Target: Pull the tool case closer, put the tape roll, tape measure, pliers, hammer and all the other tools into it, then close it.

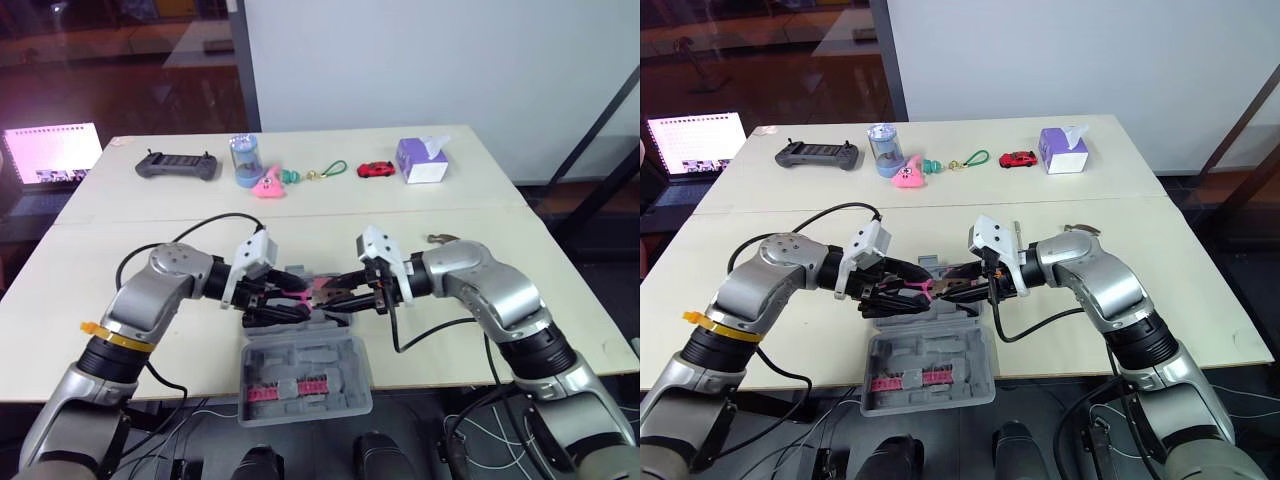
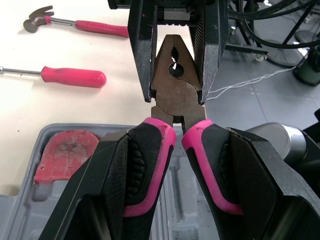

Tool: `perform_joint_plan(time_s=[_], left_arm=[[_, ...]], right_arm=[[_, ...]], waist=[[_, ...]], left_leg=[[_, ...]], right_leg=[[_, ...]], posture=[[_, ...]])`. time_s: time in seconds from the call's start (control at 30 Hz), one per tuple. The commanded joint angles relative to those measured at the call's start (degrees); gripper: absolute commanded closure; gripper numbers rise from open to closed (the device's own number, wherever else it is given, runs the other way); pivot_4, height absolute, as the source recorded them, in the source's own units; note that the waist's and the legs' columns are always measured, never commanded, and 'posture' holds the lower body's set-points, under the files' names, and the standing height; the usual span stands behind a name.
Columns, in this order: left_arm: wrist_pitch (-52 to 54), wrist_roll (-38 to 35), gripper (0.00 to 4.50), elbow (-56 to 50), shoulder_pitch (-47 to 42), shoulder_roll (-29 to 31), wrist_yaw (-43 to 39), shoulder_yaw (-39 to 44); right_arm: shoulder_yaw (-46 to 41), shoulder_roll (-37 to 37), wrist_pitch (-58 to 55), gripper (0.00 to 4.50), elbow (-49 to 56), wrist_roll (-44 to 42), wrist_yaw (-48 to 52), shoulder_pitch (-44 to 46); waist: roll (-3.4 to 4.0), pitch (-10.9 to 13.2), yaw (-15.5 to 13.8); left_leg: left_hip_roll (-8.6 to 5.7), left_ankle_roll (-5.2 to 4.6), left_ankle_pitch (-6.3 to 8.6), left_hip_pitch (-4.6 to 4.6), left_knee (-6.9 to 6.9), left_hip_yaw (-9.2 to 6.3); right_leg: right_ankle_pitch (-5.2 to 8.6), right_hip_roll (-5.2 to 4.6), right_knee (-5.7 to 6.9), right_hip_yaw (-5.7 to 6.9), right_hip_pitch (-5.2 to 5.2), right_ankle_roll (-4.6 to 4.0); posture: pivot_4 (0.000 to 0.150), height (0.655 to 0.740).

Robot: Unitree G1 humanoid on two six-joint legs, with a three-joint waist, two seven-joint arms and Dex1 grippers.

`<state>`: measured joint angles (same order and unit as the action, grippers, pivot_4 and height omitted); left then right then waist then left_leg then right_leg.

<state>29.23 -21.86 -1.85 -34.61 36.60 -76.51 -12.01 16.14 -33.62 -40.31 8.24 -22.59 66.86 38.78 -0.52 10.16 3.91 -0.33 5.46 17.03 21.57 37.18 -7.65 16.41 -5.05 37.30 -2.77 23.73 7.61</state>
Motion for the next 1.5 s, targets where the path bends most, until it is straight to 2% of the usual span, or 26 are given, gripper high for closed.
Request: perform_joint_plan(time_s=[0.03, 0.1, 0.13, 0.23, 0.3, 0.4, 0.57, 0.67, 0.8, 1.0, 1.43, 1.5], left_arm=[[3.5, -4.5, 1.02, -0.9, -1.5, -0.9, 2.9, 5.3], [3.9, -4.5, 0.15, -1.3, -0.8, 0.4, 2.2, 5.5], [3.2, -4.1, 0.00, -1.2, -0.5, 0.9, 2.2, 5.6], [2.7, -4.4, 0.00, -0.9, 0.6, 3.3, 2.0, 7.4], [1.6, -4.5, 0.00, -0.9, 2.3, 5.9, 1.6, 9.8], [0.5, -5.0, 0.00, -1.2, 6.4, 10.0, 1.2, 13.8], [4.0, -7.9, 0.00, -4.9, 15.6, 14.9, 2.5, 20.5], [5.3, -9.2, 0.00, -9.6, 24.6, 16.4, 3.7, 25.1], [7.0, -11.2, 0.00, -13.9, 34.8, 15.7, 6.8, 31.5], [5.5, -10.8, 0.00, -19.6, 45.2, 11.4, 12.4, 33.3], [4.6, -10.6, 0.00, -21.7, 45.7, 11.6, 15.6, 31.9], [4.5, -10.0, 0.00, -21.1, 44.0, 12.2, 15.6, 30.7]], right_arm=[[-1.3, 0.9, 0.5, 3.54, 0.6, -1.0, -0.4, 1.2], [-1.6, 0.8, 1.0, 3.54, 0.0, -0.7, -0.3, 1.4], [-1.8, 0.8, 1.2, 3.54, -0.4, -0.6, -0.3, 1.6], [-1.9, 0.5, 2.8, 3.54, -2.4, 0.4, 0.1, 2.6], [0.5, -0.6, 6.6, 3.54, -5.1, 4.3, 1.0, 3.7], [2.0, 1.0, 9.3, 3.54, -8.8, 6.0, 1.6, 5.0], [5.4, 3.5, 15.3, 3.54, -14.9, 10.4, 2.9, 6.7], [7.7, 5.3, 18.6, 3.54, -19.3, 13.6, 3.0, 7.8], [10.1, 8.6, 22.8, 3.54, -24.9, 16.7, 3.3, 9.2], [11.5, 12.1, 26.4, 3.54, -32.7, 21.5, 2.2, 11.2], [11.4, 16.3, 31.7, 3.54, -39.4, 25.9, 0.6, 10.9], [10.7, 16.6, 31.7, 2.50, -39.8, 25.6, 0.3, 10.5]], waist=[[-0.01, 0.0, 0.0], [-0.01, 0.0, 0.1], [-0.01, 0.0, 0.2], [-0.01, 0.0, 0.1], [0.00, 0.0, 0.2], [0.00, 0.0, 0.3], [0.02, 0.0, 0.2], [0.03, 0.0, 0.1], [0.04, 0.0, 0.1], [0.05, 0.0, 0.1], [0.08, 0.0, 0.3], [0.08, 0.0, 0.2]], left_leg=[[0.00, 0.00, 0.00, 0.00, 0.00, 0.00], [0.00, 0.00, 0.00, 0.00, 0.01, -0.02], [0.00, 0.00, 0.00, -0.01, 0.00, -0.01], [0.00, 0.00, 0.00, -0.04, -0.01, -0.01], [0.00, 0.00, 0.00, -0.03, -0.01, -0.01], [0.00, 0.00, 0.00, -0.06, -0.05, 0.00], [0.01, -0.01, 0.00, -0.05, -0.07, 0.01], [0.01, -0.01, 0.01, -0.03, -0.05, 0.01], [0.02, -0.01, 0.01, -0.05, -0.07, 0.02], [0.02, -0.01, 0.01, -0.09, -0.08, 0.07], [0.04, -0.29, 0.17, -0.18, -0.12, 0.04], [0.04, -0.29, 0.17, -0.18, -0.12, 0.04]], right_leg=[[0.00, 0.00, 0.00, 0.00, 0.00, 0.00], [0.00, 0.00, 0.01, 0.01, 0.00, 0.00], [0.00, 0.00, 0.02, 0.00, 0.01, 0.00], [0.00, 0.00, 0.05, 0.00, 0.01, 0.00], [0.00, 0.00, 0.04, 0.00, 0.01, 0.00], [0.00, 0.01, 0.05, -0.01, 0.04, -0.01], [0.00, 0.00, 0.05, -0.02, 0.05, -0.01], [0.00, -0.01, 0.04, -0.02, 0.04, -0.01], [0.01, 0.00, 0.07, -0.04, 0.06, -0.01], [0.00, -0.01, 0.10, -0.08, 0.05, -0.02], [0.00, 0.03, 0.15, -0.07, 0.05, -0.05], [0.00, 0.03, 0.15, -0.07, 0.04, -0.05]], posture=[[0.150, 0.7400], [0.150, 0.7400], [0.150, 0.7400], [0.150, 0.7400], [0.150, 0.7400], [0.150, 0.7400], [0.150, 0.7400], [0.150, 0.7400], [0.150, 0.7400], [0.150, 0.7400], [0.150, 0.7400], [0.150, 0.7400]])
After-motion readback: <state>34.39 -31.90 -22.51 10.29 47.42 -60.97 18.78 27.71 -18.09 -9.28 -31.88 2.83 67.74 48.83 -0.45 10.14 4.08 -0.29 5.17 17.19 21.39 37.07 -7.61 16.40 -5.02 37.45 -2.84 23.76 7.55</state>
